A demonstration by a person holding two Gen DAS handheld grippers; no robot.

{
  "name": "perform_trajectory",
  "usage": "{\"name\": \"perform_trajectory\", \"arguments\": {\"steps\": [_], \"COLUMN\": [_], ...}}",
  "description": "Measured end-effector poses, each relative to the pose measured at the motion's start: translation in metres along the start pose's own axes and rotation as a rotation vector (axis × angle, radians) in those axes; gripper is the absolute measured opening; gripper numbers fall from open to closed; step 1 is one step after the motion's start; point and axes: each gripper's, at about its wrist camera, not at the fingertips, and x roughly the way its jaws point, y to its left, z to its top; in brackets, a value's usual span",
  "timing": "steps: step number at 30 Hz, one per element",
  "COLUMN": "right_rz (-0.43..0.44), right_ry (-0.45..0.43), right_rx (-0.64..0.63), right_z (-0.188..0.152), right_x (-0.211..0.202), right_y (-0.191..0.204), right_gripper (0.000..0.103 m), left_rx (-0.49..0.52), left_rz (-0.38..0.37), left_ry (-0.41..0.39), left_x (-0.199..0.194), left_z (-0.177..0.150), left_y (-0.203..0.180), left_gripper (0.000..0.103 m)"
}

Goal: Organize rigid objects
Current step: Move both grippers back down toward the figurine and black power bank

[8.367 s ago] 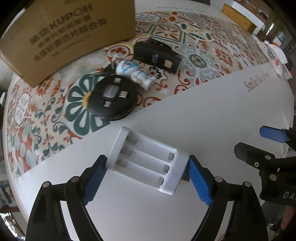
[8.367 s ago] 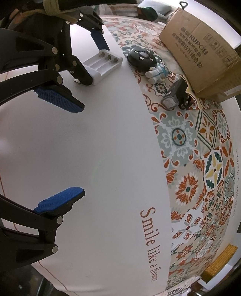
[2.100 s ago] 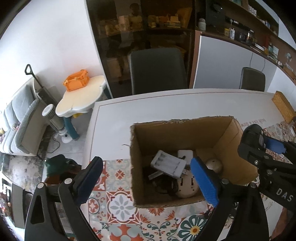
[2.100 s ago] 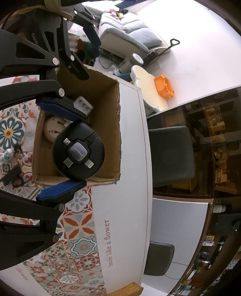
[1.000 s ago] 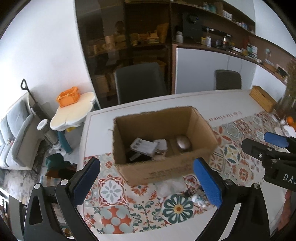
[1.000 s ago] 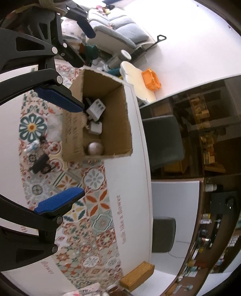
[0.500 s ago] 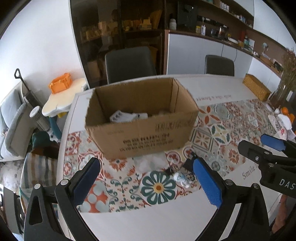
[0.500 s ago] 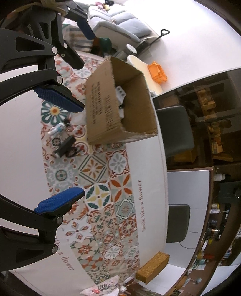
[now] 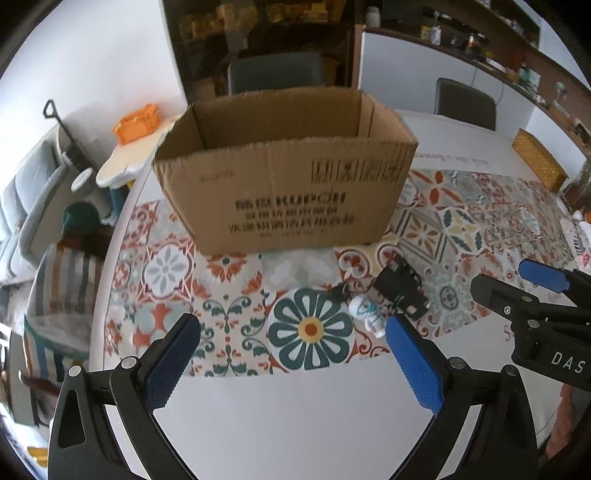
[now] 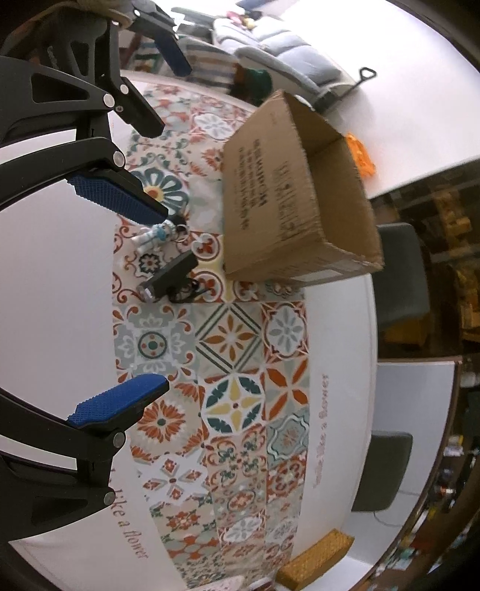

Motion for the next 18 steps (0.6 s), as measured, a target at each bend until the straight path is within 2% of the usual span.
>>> {"name": "perform_trajectory", "arguments": {"steps": [10, 18], "right_rz": [0.059, 0.092], "right_ry": [0.072, 0.133], "right_rx": [-0.122, -0.19], "right_z": [0.002, 0.001], "right_x": [0.043, 0.082], "right_y": [0.003, 0.006], "right_gripper": [0.082, 0.076], "left_rx": [-0.072, -0.123], "left_rz": [0.03, 0.039], "left_ry": [0.085, 0.143], "left_x": [0.035, 0.062], "left_z": [-0.018, -0.024], "left_y": [-0.003, -0.004], "left_gripper": [0.102, 0.102]}}
